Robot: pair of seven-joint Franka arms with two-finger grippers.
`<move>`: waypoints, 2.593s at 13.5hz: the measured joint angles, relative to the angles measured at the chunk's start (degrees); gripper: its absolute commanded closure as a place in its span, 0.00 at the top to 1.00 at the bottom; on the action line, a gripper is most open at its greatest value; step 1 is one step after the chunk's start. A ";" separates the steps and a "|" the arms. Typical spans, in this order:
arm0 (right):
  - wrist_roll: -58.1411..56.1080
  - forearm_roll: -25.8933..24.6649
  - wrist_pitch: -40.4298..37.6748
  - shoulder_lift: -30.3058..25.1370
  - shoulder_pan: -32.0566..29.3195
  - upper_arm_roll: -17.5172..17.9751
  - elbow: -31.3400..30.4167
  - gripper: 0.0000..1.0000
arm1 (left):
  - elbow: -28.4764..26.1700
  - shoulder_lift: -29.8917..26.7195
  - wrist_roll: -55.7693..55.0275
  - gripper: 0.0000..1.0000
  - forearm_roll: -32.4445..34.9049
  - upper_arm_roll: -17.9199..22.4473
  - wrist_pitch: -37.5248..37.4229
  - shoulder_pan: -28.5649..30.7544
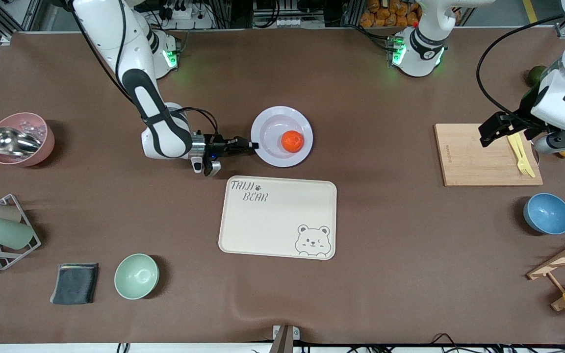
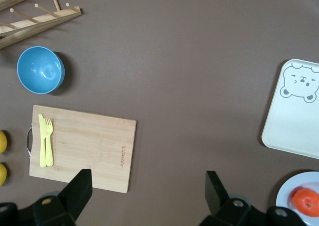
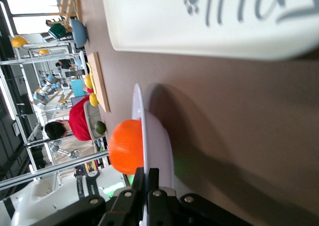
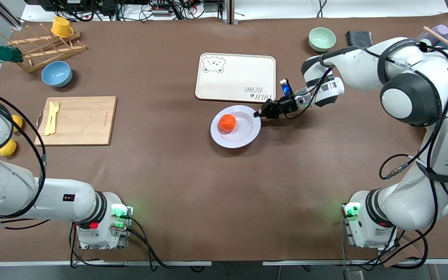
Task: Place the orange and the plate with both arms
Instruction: 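Slide the white plate onto the bear tray with the right gripper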
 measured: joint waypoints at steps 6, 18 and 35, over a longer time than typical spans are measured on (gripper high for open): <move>3.96 6.82 -0.37 -2.33 0.12 0.79 0.04 0.00 | 0.30 -0.14 0.87 1.00 0.00 0.08 0.00 0.09; 7.98 9.33 6.41 1.10 -3.61 0.15 14.67 0.00 | 0.48 -0.21 1.02 1.00 0.00 0.41 0.00 0.18; -3.62 9.33 7.73 14.86 -3.98 0.02 26.30 0.47 | 0.01 0.93 2.26 1.00 0.00 0.53 -0.02 0.04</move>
